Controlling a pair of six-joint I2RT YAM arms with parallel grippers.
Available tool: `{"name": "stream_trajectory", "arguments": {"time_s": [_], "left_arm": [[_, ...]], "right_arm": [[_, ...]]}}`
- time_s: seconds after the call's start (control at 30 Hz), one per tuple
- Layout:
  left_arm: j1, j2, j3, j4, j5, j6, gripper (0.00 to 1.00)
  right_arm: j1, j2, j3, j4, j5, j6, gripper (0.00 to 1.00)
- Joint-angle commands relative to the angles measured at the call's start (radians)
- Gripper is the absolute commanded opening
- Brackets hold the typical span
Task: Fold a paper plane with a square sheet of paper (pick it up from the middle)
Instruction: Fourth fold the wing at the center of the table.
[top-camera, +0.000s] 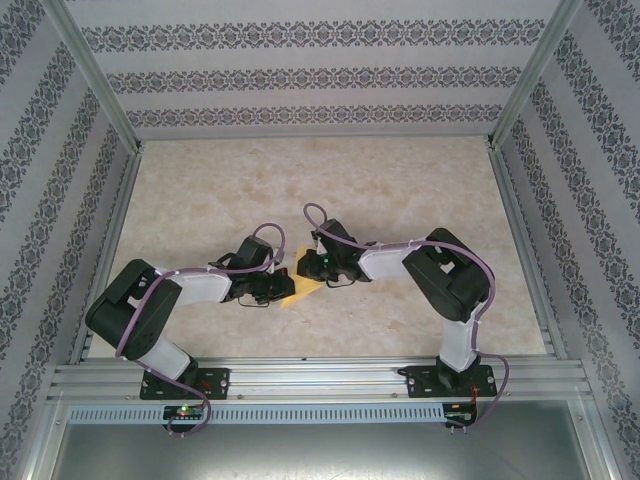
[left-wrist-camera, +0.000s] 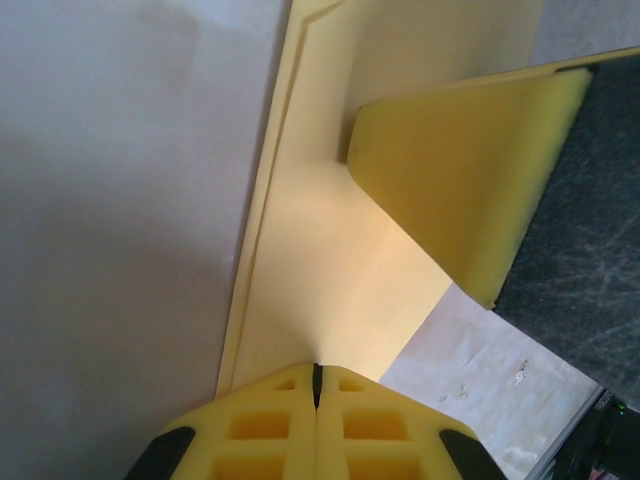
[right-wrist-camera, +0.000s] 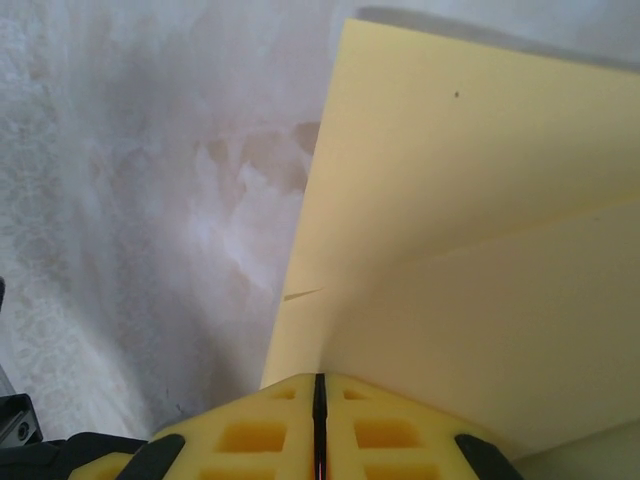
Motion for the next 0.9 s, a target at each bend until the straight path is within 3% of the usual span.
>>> {"name": "stream_trajectory", "arguments": {"time_s": [0.0, 0.53, 0.73, 0.87], "left_arm": [[-0.011, 0.019, -0.046, -0.139, -0.085, 0.031, 0.00], [-0.011, 0.007, -0.048, -0.150, -0.089, 0.039, 0.00], [-0.011, -0.001, -0.047, -0.161, -0.087, 0.041, 0.00], [-0.011, 0.001, -0.047, -0.155, -0.089, 0.038, 0.00]], "right_arm": [[-0.042, 0.046, -0.048, -0.008, 0.043, 0.004, 0.11], [-0.183, 0.003, -0.010, -0.077, 0.000, -0.071, 0.12], [-0.149, -0.105, -0.015, -0.080, -0.006, -0.066, 0.13], [-0.095, -0.098, -0.004, -0.056, -0.016, -0.042, 0.13]]}}
